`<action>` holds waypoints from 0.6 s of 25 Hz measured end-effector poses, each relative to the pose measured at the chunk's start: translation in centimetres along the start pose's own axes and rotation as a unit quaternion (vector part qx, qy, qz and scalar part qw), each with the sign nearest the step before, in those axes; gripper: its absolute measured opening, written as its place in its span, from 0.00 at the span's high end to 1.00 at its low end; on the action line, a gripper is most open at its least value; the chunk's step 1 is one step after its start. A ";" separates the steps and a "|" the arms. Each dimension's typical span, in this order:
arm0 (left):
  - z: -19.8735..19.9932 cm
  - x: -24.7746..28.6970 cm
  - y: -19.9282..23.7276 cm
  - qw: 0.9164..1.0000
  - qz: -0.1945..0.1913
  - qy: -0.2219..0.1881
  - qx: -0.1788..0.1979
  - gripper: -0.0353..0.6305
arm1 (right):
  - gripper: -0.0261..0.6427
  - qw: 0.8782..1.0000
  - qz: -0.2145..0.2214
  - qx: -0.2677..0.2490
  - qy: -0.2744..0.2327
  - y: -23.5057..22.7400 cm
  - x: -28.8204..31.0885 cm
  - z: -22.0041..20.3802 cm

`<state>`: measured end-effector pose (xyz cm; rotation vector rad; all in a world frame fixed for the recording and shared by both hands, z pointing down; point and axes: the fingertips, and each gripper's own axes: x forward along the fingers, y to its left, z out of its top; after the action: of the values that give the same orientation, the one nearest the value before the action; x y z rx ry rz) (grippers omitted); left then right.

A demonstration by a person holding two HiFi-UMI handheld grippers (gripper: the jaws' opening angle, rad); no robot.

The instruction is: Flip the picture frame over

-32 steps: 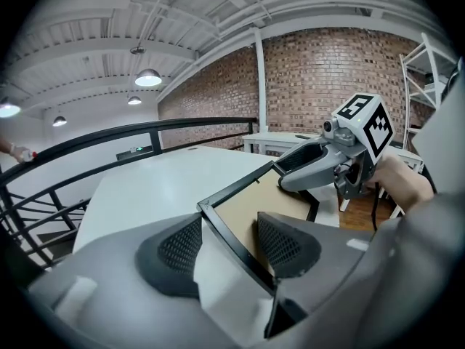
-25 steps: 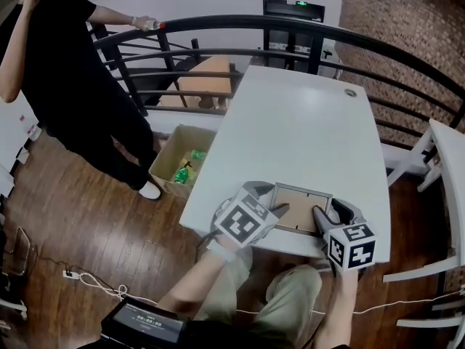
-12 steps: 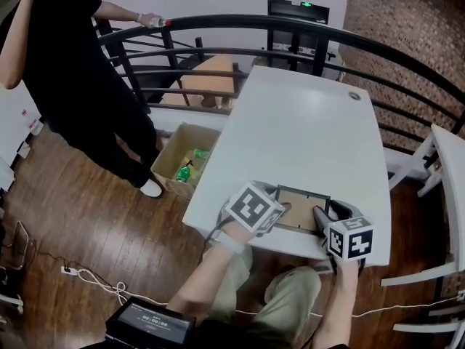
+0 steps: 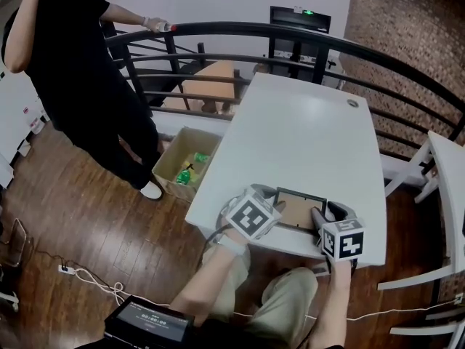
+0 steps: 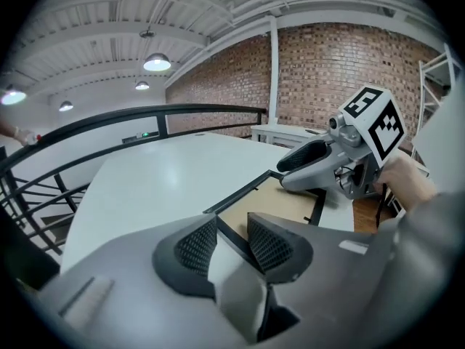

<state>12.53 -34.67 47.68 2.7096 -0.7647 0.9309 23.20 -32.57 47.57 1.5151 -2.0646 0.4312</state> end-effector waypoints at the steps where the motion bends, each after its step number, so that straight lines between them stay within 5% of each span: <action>1: 0.1 -0.7 0.2 1.000 0.006 -0.014 0.002 0.74 | 0.70 1.000 -0.001 0.006 -0.007 0.0 -0.5 -0.1; 3: -0.1 -2.1 0.7 0.999 0.016 -0.038 -0.007 0.77 | 0.72 0.999 -0.007 0.018 -0.030 -0.4 -1.8 -0.1; 8: -0.1 -6.5 0.0 0.993 0.018 -0.110 -0.041 0.92 | 0.97 0.992 -0.018 0.026 -0.119 0.1 -5.9 0.6; 15: 0.9 -12.9 -6.3 0.973 -0.031 -0.229 -0.019 0.92 | 0.97 0.983 -0.001 0.019 -0.181 5.1 -12.5 -0.1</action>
<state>7.66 -24.24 39.02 2.9278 -0.7529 0.2681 21.18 -21.22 40.59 1.7208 -2.3370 0.2037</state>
